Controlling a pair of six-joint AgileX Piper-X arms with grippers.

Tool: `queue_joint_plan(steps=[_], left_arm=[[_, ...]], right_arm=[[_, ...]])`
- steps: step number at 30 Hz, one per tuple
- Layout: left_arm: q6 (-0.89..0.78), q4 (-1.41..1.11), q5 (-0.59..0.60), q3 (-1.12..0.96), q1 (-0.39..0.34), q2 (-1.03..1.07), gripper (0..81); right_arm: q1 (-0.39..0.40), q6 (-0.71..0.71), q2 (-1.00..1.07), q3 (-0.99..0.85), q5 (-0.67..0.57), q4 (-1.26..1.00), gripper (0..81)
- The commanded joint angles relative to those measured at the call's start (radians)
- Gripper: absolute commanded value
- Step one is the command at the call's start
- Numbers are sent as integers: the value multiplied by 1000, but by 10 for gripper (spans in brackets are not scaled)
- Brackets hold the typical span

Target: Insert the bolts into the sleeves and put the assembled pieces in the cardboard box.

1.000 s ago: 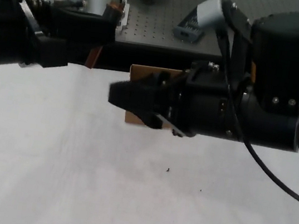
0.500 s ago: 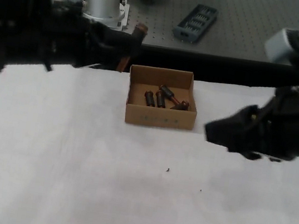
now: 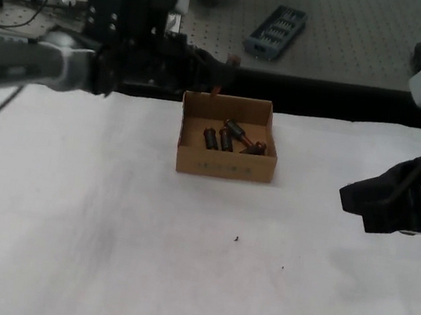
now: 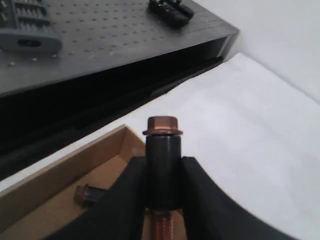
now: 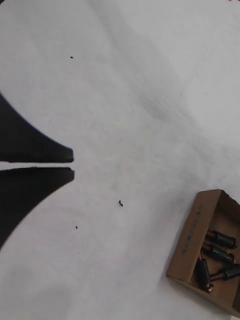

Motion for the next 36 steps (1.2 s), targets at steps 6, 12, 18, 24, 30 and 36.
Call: queue_joint_plan(steps=[6, 12, 18, 24, 30, 36], left_arm=[[22, 156, -92, -223, -1, 172, 23], [24, 196, -92, -225, -1, 175, 316], [-41, 196, -92, -225, -1, 175, 334], [-2, 349, -83, -225, -1, 118, 216], [118, 683, -83, -225, 13, -2, 5], [258, 923, -83, -223, 13, -149, 7]], right_arm=[[-22, -15, -11, -11, -4, -2, 29], [-37, -15, -11, -11, 42, -2, 29], [-36, -15, -11, -11, 42, -2, 29], [-36, -15, -11, -11, 41, 6, 29], [-36, -13, -37, -11, 41, 91, 29], [-36, -7, -120, -8, 147, 188, 29]])
